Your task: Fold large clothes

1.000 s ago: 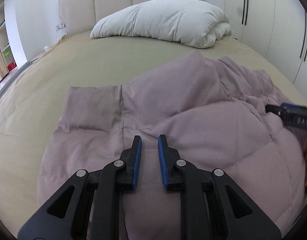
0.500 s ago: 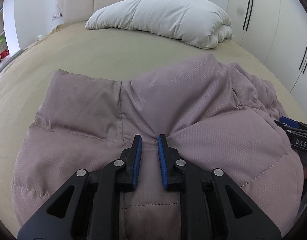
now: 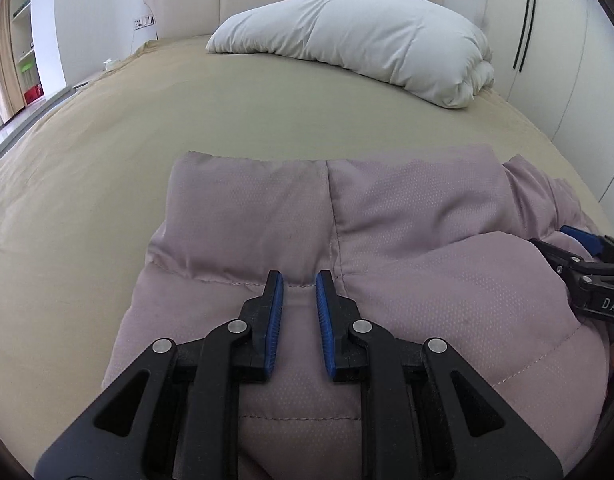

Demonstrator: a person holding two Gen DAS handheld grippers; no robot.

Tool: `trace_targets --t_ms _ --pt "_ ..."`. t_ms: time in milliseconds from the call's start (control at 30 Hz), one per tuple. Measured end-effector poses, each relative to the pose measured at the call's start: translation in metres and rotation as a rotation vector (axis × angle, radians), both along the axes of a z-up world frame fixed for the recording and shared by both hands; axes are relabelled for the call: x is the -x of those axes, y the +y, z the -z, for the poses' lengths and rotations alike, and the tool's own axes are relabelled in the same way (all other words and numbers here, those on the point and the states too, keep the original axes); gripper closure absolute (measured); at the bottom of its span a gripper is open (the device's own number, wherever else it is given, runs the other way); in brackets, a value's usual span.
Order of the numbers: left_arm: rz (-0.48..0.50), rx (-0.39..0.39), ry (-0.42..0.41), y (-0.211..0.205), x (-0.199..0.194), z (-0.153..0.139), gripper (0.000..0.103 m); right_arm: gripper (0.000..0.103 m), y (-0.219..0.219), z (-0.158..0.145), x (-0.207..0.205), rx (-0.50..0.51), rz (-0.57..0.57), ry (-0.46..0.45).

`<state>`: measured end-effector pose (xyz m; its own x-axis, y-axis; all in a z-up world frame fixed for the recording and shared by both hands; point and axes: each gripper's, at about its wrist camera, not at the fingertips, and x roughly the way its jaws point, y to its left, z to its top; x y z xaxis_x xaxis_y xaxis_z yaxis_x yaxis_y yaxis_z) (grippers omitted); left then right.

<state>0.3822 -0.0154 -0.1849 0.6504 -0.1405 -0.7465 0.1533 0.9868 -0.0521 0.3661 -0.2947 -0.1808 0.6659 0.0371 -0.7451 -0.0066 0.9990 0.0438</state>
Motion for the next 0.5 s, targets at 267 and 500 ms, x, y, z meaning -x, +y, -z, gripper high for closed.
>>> trace_targets --t_ms 267,500 --pt "-0.007 0.138 0.038 0.022 0.007 -0.020 0.086 0.014 -0.010 -0.019 0.004 -0.034 -0.001 0.041" --pt "0.022 0.136 0.046 0.021 0.024 -0.012 0.086 0.000 -0.016 0.004 0.049 0.000 -0.035 -0.033"
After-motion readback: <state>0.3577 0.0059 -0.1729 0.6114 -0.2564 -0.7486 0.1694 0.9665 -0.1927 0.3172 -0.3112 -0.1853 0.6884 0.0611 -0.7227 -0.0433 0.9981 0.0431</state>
